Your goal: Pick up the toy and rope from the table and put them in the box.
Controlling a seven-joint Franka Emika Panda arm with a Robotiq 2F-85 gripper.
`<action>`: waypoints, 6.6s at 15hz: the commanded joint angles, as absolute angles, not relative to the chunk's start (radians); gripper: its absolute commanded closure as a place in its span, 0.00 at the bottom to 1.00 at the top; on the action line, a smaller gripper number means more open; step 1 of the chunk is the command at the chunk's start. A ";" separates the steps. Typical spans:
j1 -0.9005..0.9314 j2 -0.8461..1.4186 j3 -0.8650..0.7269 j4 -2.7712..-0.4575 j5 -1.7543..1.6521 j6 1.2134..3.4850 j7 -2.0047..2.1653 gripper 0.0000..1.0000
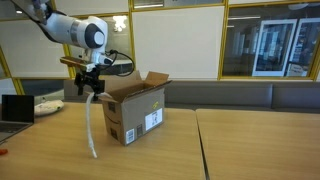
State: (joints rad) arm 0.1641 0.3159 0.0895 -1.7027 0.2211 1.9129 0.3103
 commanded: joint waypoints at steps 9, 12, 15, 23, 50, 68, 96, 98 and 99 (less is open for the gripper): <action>0.168 0.390 0.093 -1.604 0.216 1.918 0.320 0.72; 0.171 0.392 0.093 -1.596 0.213 1.918 0.322 0.88; 0.175 0.386 0.093 -1.594 0.208 1.918 0.325 0.87; 0.200 0.339 0.098 -1.548 0.184 1.907 0.346 0.87; 0.015 0.745 -0.018 -1.094 0.040 1.953 0.296 0.87; 0.073 0.789 -0.003 -0.961 0.040 1.855 0.321 0.00; 0.011 -0.436 -0.078 -2.179 -0.088 1.828 -0.025 0.00; -0.011 -0.516 -0.105 -2.304 -0.100 1.847 -0.105 0.00; -0.023 -0.559 -0.120 -2.365 -0.109 1.850 -0.140 0.00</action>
State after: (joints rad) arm 0.0065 -0.4037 -0.0906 -2.1721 -0.1096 1.8020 -0.0342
